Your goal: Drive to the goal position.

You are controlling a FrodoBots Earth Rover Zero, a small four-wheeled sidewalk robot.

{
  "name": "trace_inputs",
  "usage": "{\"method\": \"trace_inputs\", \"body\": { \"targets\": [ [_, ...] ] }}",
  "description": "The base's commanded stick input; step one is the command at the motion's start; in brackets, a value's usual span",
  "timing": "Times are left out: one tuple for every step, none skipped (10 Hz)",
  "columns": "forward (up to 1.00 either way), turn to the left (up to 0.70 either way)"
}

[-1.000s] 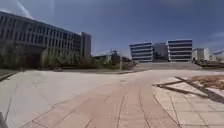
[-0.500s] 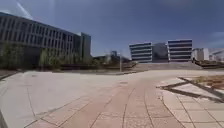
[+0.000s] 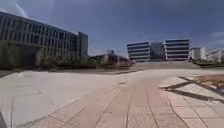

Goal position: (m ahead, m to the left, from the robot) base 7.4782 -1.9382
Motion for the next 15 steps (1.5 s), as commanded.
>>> {"method": "trace_inputs", "body": {
  "targets": [
    [0.7,-0.05],
    [0.7,-0.05],
    [0.7,-0.05],
    [0.7,-0.05],
    [0.7,-0.05],
    [0.7,-0.05],
    [0.7,-0.05],
    [0.7,-0.05],
    [0.7,-0.05],
    [0.7,-0.05],
    [0.7,-0.05],
    [0.7,-0.05],
    [0.7,-0.05],
    [0.7,-0.05],
    [0.7,-0.05]
  ]
}}
